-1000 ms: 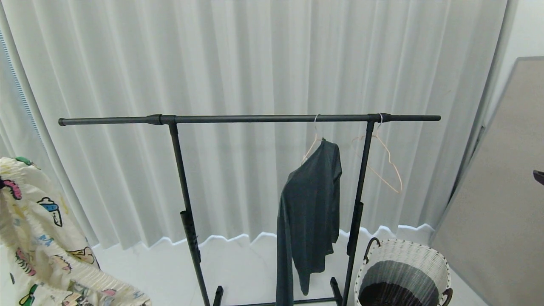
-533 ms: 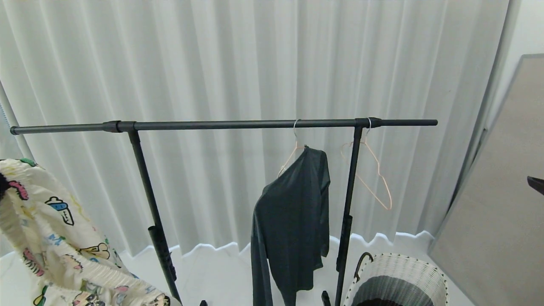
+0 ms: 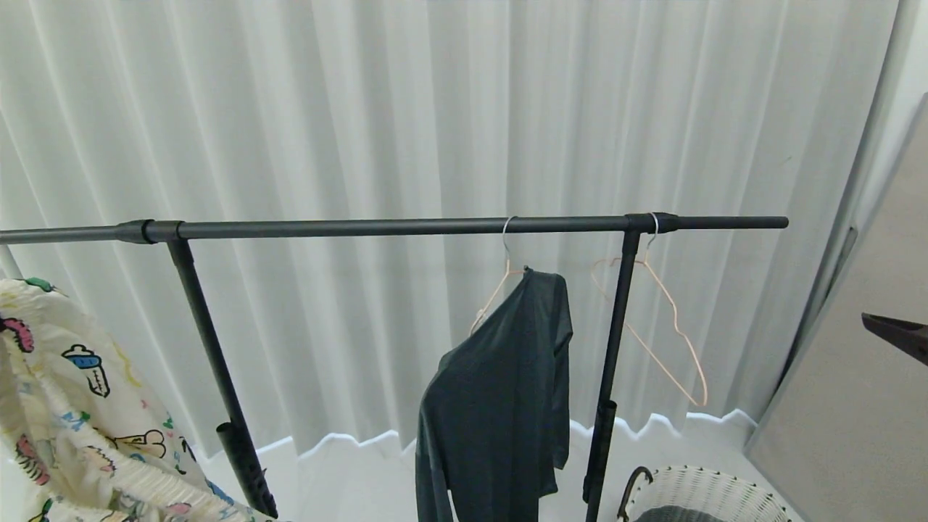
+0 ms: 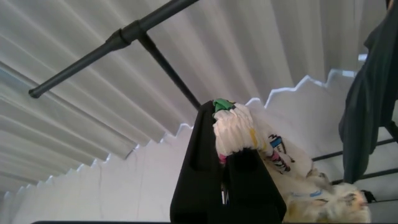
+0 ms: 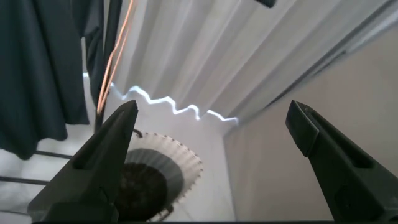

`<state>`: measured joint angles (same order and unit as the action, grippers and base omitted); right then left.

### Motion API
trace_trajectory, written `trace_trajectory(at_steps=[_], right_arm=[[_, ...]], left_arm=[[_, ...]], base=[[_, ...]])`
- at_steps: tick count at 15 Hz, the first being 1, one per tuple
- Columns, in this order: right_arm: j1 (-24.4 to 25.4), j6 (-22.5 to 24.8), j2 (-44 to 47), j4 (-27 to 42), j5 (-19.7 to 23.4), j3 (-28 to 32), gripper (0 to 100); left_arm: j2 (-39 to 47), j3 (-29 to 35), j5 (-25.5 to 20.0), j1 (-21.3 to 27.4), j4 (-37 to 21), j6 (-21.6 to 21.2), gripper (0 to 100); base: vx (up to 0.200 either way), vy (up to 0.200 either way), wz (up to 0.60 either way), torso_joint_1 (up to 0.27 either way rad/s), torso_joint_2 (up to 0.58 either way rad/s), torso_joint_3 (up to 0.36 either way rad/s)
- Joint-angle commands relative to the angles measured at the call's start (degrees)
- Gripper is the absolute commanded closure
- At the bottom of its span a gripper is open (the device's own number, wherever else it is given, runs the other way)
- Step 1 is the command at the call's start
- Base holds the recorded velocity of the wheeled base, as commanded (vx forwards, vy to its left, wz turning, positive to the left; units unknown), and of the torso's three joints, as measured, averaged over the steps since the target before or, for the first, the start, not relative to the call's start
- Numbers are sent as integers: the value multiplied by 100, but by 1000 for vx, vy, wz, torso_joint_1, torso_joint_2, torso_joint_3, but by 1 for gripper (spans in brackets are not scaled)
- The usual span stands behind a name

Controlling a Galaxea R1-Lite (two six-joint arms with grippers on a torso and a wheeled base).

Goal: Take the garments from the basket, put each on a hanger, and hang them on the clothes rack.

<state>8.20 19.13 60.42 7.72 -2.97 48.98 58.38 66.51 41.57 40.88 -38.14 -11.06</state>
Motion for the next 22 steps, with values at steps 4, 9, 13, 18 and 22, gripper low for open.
trace_trajectory(at_steps=[4,9,13,18,22], right_arm=[[322,-304,752,-51,412,15,0],[1236,-1500,2378,-789,-116,50,0],[1254,-1869,3459,-1317,-423,428,0],[1175,-1930,4329,-1255,-705,1026,0],[1192,-2405,4514,-939,-810,1254,0]], left_arm=[[7,-147,0,-1,35,16,100],[-81,-174,0,-1,105,-11,100],[-143,-182,0,8,105,-11,100],[-134,-182,0,17,105,-11,100],[-99,-182,-9,17,105,-11,100]], base=[[150,0,0,2,3,4],[0,0,0,0,0,0],[0,0,0,0,0,0],[0,0,0,0,0,0],[0,0,0,0,0,0]])
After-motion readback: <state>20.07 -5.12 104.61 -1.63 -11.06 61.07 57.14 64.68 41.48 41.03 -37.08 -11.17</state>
